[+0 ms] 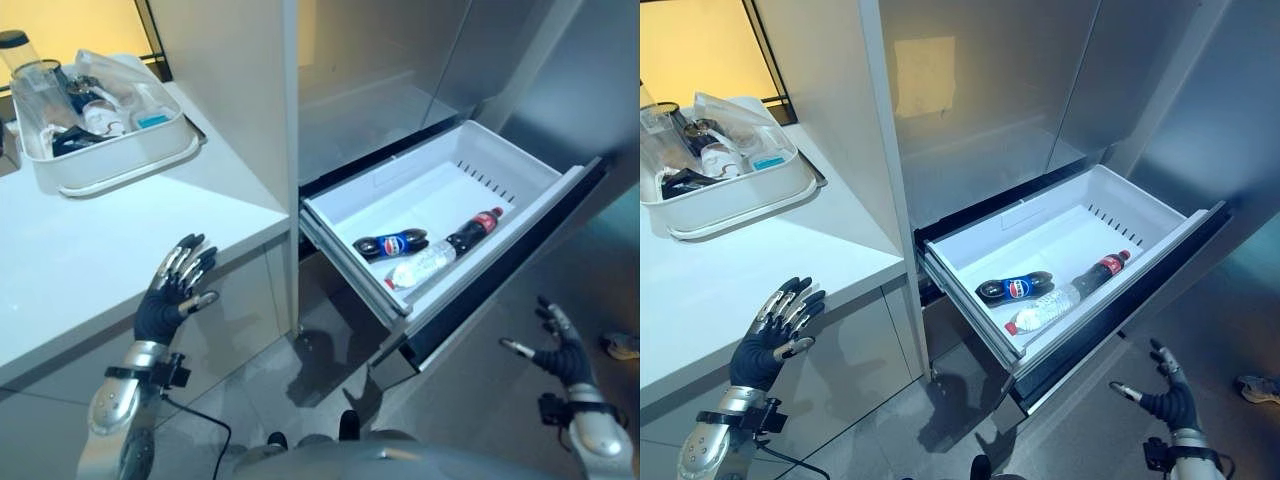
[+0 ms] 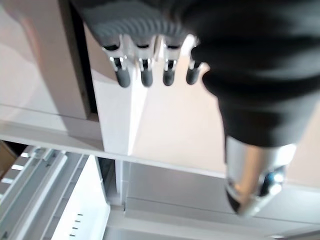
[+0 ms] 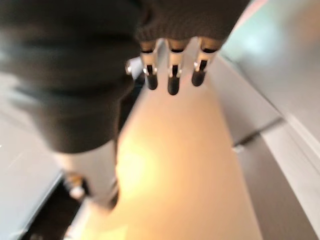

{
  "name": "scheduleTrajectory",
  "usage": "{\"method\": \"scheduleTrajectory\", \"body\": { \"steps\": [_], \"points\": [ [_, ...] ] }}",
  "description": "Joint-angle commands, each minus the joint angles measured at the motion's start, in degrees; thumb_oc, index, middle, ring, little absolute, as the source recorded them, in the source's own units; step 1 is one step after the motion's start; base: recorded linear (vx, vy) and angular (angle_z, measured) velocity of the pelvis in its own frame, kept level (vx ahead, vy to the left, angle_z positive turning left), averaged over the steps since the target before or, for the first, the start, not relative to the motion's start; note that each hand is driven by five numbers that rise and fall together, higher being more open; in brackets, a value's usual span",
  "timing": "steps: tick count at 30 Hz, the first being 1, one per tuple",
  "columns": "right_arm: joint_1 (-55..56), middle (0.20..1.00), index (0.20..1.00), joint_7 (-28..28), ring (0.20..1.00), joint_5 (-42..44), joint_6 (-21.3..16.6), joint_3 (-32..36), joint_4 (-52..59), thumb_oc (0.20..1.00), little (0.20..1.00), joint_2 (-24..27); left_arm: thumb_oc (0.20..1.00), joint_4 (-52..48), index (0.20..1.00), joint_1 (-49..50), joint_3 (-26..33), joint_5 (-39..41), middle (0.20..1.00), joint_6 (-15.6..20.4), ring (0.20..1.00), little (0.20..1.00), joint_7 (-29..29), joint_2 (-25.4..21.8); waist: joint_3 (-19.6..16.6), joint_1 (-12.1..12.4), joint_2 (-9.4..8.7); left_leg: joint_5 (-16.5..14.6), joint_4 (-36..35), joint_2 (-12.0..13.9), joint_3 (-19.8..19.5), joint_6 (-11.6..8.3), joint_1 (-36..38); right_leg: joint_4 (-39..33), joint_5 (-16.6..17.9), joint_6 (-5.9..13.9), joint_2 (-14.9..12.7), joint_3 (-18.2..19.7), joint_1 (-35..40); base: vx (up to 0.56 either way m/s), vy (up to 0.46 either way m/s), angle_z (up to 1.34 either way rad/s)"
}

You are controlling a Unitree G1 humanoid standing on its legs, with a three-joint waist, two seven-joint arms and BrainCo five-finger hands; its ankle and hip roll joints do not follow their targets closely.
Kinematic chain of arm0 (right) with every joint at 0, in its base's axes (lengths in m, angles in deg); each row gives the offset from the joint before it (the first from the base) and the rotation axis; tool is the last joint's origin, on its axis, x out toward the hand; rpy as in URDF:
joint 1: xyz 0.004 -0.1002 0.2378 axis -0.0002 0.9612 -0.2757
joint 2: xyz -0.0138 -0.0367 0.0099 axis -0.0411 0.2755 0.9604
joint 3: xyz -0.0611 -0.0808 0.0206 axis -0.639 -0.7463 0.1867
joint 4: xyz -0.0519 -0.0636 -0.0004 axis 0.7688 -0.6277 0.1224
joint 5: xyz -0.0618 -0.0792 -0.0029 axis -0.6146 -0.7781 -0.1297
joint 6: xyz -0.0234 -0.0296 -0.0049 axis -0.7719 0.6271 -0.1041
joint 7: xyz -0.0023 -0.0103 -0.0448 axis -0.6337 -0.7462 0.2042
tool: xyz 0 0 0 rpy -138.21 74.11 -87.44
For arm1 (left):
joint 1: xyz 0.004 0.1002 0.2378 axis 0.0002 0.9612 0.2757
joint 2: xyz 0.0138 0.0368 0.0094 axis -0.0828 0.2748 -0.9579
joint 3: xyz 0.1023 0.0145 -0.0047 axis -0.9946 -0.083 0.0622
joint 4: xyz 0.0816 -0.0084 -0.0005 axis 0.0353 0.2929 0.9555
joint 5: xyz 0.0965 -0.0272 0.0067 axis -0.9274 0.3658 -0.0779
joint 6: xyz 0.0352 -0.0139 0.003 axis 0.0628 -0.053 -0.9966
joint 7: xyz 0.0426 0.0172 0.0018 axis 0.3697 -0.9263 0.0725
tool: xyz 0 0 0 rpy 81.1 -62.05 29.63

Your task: Take the drinks into the refrigerator

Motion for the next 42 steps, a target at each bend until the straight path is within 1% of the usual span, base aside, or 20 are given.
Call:
{"method": "scheduleTrajectory", "body": {
  "steps": [1, 4, 5, 6, 8, 10, 14, 17, 18, 19, 23, 24, 25, 26, 31, 34, 36, 37, 39, 42],
  "points": [
    [-4.0, 0.2, 0.2, 0.6, 0.2, 2.7, -1.5, -2.2, -0.6, 0.2, 0.2, 2.0, 1.0, -0.7, 1.0, -1.4, 0.9, -2.7, 1.0, 4.3, 1.0, 1.0, 0.9, 0.8, 0.3, -1.1, 0.4, -4.3, 0.0, -0.5, -1.9, 1.15, 0.5, 3.0, 1.1, 6.62, -3.8, -0.7, -0.3, -0.02, -0.001, -0.11],
    [-5.7, 0.2, 0.2, 0.0, 0.2, 1.7, -0.6, -5.7, -5.0, 0.2, 0.2, 2.8, 1.0, -0.8, 1.0, -2.1, 0.5, -2.5, 1.0, 4.4, 1.0, 1.0, 0.8, 1.0, 0.4, -0.8, 0.48, -4.2, 0.0, -0.6, -1.7, 1.06, 0.4, 2.3, 1.7, 6.84, -4.0, -0.7, -0.1, -0.03, 0.002, -0.05],
    [-6.4, 0.2, 0.2, -0.2, 0.2, -0.3, 0.2, -8.1, -7.7, 0.2, 0.2, 3.5, 1.0, -0.7, 1.0, -2.7, 0.0, -2.6, 1.0, 4.5, 1.0, 1.0, 0.8, 1.1, 0.4, -0.4, 0.47, -4.1, 0.0, -0.6, -1.7, 1.05, 0.3, 2.1, 1.9, 6.86, -4.0, -0.7, -0.1, -0.02, -0.002, -0.03],
    [-7.7, 0.2, 0.2, 0.7, 0.2, -1.6, 0.1, -9.3, -9.6, 0.2, 0.2, 4.0, 1.0, -0.6, 1.0, -3.0, -0.2, -2.7, 1.0, 4.5, 1.0, 1.0, 0.9, 1.1, 0.5, -0.3, 0.47, -4.1, 0.0, -0.6, -1.7, 1.03, 0.3, 2.0, 1.9, 6.88, -4.0, -0.7, 0.0, -0.01, -0.007, -0.04],
    [-10.2, 0.2, 0.2, 1.2, 0.2, -6.4, 1.0, -13.5, -12.7, 0.2, 0.2, 5.8, 1.0, -0.7, 1.0, -4.0, -0.7, -2.5, 1.0, 4.7, 1.0, 1.0, 1.1, 1.1, 0.4, 0.3, 0.46, -4.0, 0.0, -0.6, -1.8, 0.92, 0.3, 1.9, 2.0, 6.88, -4.2, -0.7, 0.3, 0.0, -0.004, -0.02],
    [-14.1, 0.2, 0.2, 1.9, 0.2, -7.1, 1.6, -17.0, -16.6, 0.2, 0.2, 5.3, 1.0, -0.5, 1.0, -5.5, -2.2, -2.5, 1.0, 4.6, 1.0, 1.0, 1.3, 1.2, 0.3, 1.0, 0.34, -4.0, 0.0, -0.6, -2.2, 0.84, 0.4, 1.7, 2.1, 6.79, -4.3, -1.1, 0.8, 0.0, 0.0, 0.0],
    [-16.9, 0.2, 0.2, 1.7, 0.2, -7.2, 2.1, -19.7, -18.5, 0.2, 0.2, 5.0, 1.0, -0.4, 1.0, -6.6, -3.3, -2.4, 1.0, 4.6, 1.0, 1.0, 1.5, 1.1, 0.2, 1.8, 0.16, -3.9, 0.0, -0.6, -2.8, 0.73, 0.7, 1.4, 2.0, 6.72, -4.5, -1.5, 1.7, 0.01, -0.014, 0.05],
    [-18.7, 0.2, 0.2, 1.4, 0.2, -7.9, 2.2, -21.5, -18.4, 0.2, 0.2, 5.5, 1.0, -0.5, 1.0, -7.4, -3.9, -2.4, 1.0, 4.7, 1.0, 1.0, 1.8, 1.1, 0.1, 2.4, 0.0, -3.8, 0.0, -0.6, -3.4, 0.61, 0.8, 1.4, 2.0, 6.66, -4.5, -2.2, 2.1, 0.01, -0.016, 0.1],
    [-19.8, 0.2, 0.2, 0.8, 0.2, -8.5, 2.5, -22.5, -18.4, 0.2, 0.2, 6.1, 1.0, -0.5, 1.0, -7.7, -4.4, -2.4, 1.0, 4.6, 1.0, 1.0, 1.7, 0.8, 0.0, 2.9, -0.08, -3.7, 0.0, -0.6, -3.8, 0.6, 0.7, 1.4, 1.9, 6.59, -4.6, -2.5, 2.4, 0.0, -0.016, 0.1],
    [-19.8, 0.2, 0.2, 0.8, 0.2, -8.5, 2.5, -22.5, -18.4, 0.2, 0.2, 6.1, 1.0, -0.5, 1.0, -7.8, -4.4, -2.4, 1.0, 4.6, 1.0, 1.0, 1.7, 0.8, 0.0, 2.9, -0.08, -3.7, 0.0, -0.7, -3.9, 0.6, 0.7, 1.4, 1.9, 6.59, -4.6, -2.5, 2.4, 0.01, -0.025, 0.14],
    [-23.0, 0.2, 0.2, 1.4, 0.2, -10.5, 3.0, -23.7, -19.9, 0.2, 0.2, 7.7, 1.0, -0.7, 1.0, -8.0, -4.8, -1.9, 1.0, 4.3, 1.0, 1.0, 1.4, 0.4, -0.1, 4.2, -0.24, -3.5, 0.0, -0.7, -4.8, 0.55, 0.8, 1.5, 1.8, 6.53, -4.8, -3.5, 2.8, 0.01, -0.016, 0.12],
    [-23.0, 0.2, 0.2, 1.4, 0.2, -10.5, 2.9, -23.7, -20.0, 0.2, 0.2, 7.7, 1.0, -0.7, 1.0, -8.0, -4.8, -1.9, 1.0, 4.3, 1.0, 1.0, 1.4, 0.4, 0.0, 4.1, -0.23, -3.5, 0.0, -0.7, -4.8, 0.55, 0.8, 1.5, 1.8, 6.53, -4.8, -3.5, 2.9, 0.01, -0.013, 0.08],
    [-24.3, 0.2, 0.2, 1.9, 0.2, -10.7, 3.2, -23.4, -21.0, 0.2, 0.2, 8.5, 1.0, -0.8, 1.0, -8.0, -4.9, -1.6, 1.0, 4.2, 1.0, 1.0, 1.2, 0.3, -0.1, 4.7, -0.27, -3.5, 0.0, -0.7, -5.2, 0.53, 0.7, 1.4, 1.8, 6.5, -4.9, -3.8, 3.1, 0.0, -0.009, 0.04],
    [-24.4, 0.2, 0.2, 1.9, 0.2, -10.7, 3.2, -23.4, -21.0, 0.2, 0.2, 8.5, 1.0, -0.8, 1.0, -8.0, -4.9, -1.6, 1.0, 4.2, 1.0, 1.0, 1.2, 0.3, -0.1, 4.7, -0.26, -3.5, 0.0, -0.7, -5.2, 0.53, 0.7, 1.3, 1.8, 6.5, -4.9, -3.8, 3.1, 0.01, -0.021, 0.06],
    [-28.1, 0.2, 0.2, 2.2, 0.2, -11.0, 3.8, -23.0, -23.3, 0.2, 0.2, 12.0, 1.0, -1.2, 1.0, -7.4, -5.0, -0.3, 1.0, 3.5, 1.0, 1.0, 0.0, -0.4, 0.0, 6.1, -0.42, -3.3, 0.0, -0.7, -6.0, 0.52, 0.7, 1.0, 1.9, 6.45, -5.2, -4.8, 3.5, 0.0, -0.014, 0.11],
    [-30.8, 0.2, 0.2, 1.8, 0.2, -11.0, 3.8, -23.7, -22.8, 0.2, 0.2, 14.2, 1.0, -1.6, 1.0, -7.1, -4.8, 0.4, 1.0, 3.3, 1.0, 1.0, -0.5, -0.8, 0.2, 7.1, -0.51, -3.1, 0.0, -0.8, -6.3, 0.56, 0.5, 1.0, 1.9, 6.48, -5.3, -5.1, 3.5, -0.01, -0.018, 0.08],
    [-31.8, 0.2, 0.2, 1.8, 0.2, -10.7, 3.7, -23.9, -23.0, 0.2, 0.2, 14.5, 1.0, -1.7, 1.0, -7.1, -4.9, 0.6, 1.0, 3.3, 1.0, 1.0, -0.7, -0.9, 0.3, 7.4, -0.48, -3.1, 0.0, -0.8, -6.4, 0.6, 0.4, 1.1, 2.0, 6.48, -5.4, -5.2, 3.4, -0.01, -0.01, 0.07],
    [-34.2, 0.2, 0.2, 1.4, 0.2, -10.3, 3.7, -25.0, -22.4, 0.2, 0.2, 15.2, 1.0, -2.1, 1.0, -7.0, -5.2, 1.1, 1.0, 3.2, 1.0, 1.0, -0.9, -1.1, 0.5, 8.1, -0.54, -2.8, 0.0, -0.9, -6.8, 0.66, 0.1, 1.2, 2.1, 6.46, -5.5, -5.5, 3.3, -0.02, -0.01, 0.05],
    [-35.2, 0.2, 0.2, 1.2, 0.2, -10.1, 3.7, -25.2, -22.0, 0.2, 0.2, 15.4, 1.0, -2.2, 1.0, -7.0, -5.1, 1.1, 1.0, 3.2, 1.0, 1.0, -1.1, -1.2, 0.7, 8.4, -0.55, -2.7, 0.0, -0.9, -7.0, 0.67, -0.1, 1.4, 2.1, 6.46, -5.7, -5.8, 3.2, -0.03, -0.014, 0.05],
    [-39.2, 0.2, 0.2, 1.4, 0.2, -7.0, 3.9, -25.4, -21.2, 0.2, 0.2, 15.1, 1.0, -3.2, 1.0, -7.1, -5.2, 1.6, 1.0, 3.0, 1.0, 1.0, -1.1, -1.7, 1.7, 10.5, -0.83, -1.8, 0.0, -1.0, -9.1, 0.57, -1.8, 2.1, 1.9, 6.27, -6.1, -7.8, 2.4, -0.06, -0.044, 0.11]
  ]
}}
